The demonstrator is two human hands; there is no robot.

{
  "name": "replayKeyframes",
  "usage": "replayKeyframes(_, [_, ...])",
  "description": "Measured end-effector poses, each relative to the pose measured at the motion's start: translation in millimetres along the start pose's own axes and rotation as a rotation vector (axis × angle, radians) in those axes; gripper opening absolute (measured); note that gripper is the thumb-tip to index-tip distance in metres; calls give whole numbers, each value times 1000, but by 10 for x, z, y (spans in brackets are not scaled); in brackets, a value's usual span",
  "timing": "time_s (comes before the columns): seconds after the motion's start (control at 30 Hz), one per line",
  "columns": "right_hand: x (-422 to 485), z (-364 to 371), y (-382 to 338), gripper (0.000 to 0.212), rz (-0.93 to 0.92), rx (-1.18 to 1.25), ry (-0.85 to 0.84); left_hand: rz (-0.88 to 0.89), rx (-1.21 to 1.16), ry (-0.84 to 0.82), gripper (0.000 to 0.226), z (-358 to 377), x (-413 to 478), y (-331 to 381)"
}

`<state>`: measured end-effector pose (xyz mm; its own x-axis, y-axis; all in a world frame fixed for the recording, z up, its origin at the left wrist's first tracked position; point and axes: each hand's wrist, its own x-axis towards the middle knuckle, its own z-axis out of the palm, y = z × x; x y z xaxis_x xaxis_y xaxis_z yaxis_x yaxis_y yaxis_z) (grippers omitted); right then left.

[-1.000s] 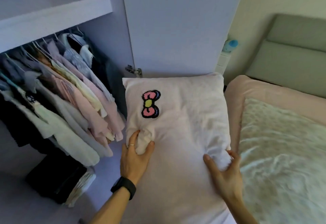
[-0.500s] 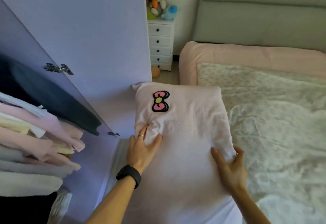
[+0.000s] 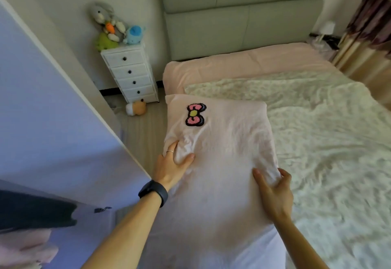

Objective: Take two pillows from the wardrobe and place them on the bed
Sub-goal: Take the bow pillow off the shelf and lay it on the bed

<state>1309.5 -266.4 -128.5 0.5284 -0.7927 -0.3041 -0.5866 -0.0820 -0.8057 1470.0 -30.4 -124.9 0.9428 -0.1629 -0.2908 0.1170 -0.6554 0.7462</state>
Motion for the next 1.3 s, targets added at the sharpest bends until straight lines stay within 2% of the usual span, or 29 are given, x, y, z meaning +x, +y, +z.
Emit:
replayKeyframes(0.23, [511,100,-302,84,-13,-4,46,62,-61,29,71,88,626,352])
replayKeyframes(0.47, [1149,567,-870,77,-43,1,79,85,-75,32,62,-131,1618,740])
replayKeyframes(0.73, [1923,1235,-1588,78,-37,16,138,130,-20,-3,65,-374,2991,1056])
replayKeyframes(1.3, [3858,2176,-2643,77,37,1,95,19,96,-101,74,-310,5396,1668])
